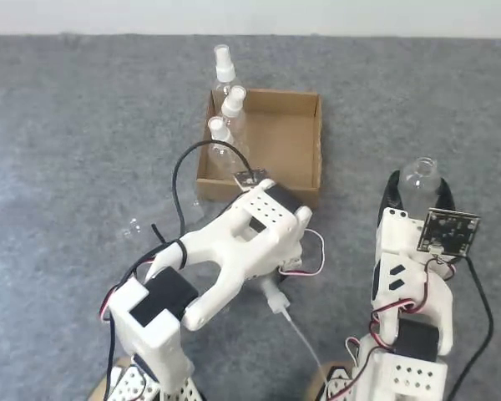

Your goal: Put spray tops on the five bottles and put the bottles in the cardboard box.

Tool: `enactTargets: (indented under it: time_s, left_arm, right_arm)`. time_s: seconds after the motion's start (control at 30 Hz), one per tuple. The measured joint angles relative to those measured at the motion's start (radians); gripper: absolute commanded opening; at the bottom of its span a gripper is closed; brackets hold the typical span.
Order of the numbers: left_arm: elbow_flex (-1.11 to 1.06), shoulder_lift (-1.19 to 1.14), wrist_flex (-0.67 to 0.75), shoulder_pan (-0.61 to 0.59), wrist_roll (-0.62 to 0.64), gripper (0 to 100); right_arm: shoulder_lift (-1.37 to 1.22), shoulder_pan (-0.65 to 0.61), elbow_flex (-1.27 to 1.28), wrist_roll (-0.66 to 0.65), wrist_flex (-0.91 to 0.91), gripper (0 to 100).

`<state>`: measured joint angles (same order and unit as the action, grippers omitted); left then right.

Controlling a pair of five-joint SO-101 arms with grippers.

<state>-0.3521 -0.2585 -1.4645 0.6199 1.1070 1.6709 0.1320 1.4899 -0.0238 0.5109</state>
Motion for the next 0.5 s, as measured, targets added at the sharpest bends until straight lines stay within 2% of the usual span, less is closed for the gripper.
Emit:
enactTargets:
  time_s: [0.2, 0.37, 0.5]
  left_arm:
    - [-0.072, 0.009, 0.101, 0.003, 0.021, 19]
    - [-0.074, 0.009, 0.106, 0.037, 0.028, 19]
    - [-0.061, 0.006, 0.106, 0.057, 0.084, 19]
  right_arm:
    - [0.000, 0.000, 0.000, 0.000, 0.000, 6.2]
    - [0.000, 0.000, 0.000, 0.000, 0.000, 6.2]
    - [0.000, 0.000, 0.000, 0.000, 0.000, 6.2]
